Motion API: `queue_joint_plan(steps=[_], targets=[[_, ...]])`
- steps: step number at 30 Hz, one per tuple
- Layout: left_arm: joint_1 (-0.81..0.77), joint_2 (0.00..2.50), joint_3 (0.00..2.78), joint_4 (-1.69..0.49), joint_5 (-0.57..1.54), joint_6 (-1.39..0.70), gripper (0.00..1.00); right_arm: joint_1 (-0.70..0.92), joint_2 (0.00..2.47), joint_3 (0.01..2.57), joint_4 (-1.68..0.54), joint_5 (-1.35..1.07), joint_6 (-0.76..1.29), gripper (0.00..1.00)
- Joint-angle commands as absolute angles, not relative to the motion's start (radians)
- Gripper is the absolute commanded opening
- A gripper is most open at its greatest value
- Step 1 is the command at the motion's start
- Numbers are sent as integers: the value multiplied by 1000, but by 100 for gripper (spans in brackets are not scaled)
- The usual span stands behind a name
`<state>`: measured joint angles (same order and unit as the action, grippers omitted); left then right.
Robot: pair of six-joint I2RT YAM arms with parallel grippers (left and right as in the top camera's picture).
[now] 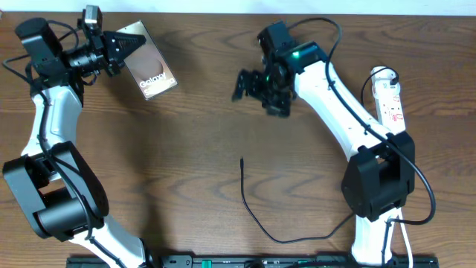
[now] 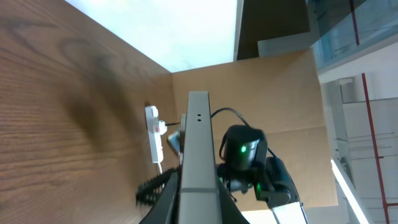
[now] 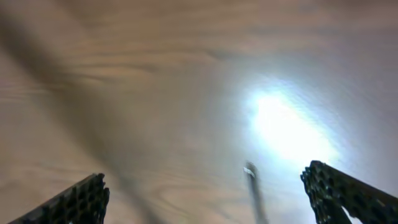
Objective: Plug charger to phone and switch on socket
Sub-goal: 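Move the right gripper down over the black cable's connector end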
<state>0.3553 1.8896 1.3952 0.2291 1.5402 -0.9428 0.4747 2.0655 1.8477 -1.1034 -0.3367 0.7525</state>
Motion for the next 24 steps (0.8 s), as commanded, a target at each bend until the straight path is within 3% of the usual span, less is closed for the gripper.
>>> queue_joint_plan(steps=[1, 10, 24], targets=[[355, 1887, 1398, 235, 1573, -935, 7, 522, 2059, 1862, -1175, -237, 685, 99], [357, 1887, 1398, 234, 1573, -916, 8, 665, 2059, 1809, -1246, -159, 752, 99], [364, 1887, 1398, 235, 1570, -891, 7, 721, 2059, 1557, -1108, -167, 855, 99]])
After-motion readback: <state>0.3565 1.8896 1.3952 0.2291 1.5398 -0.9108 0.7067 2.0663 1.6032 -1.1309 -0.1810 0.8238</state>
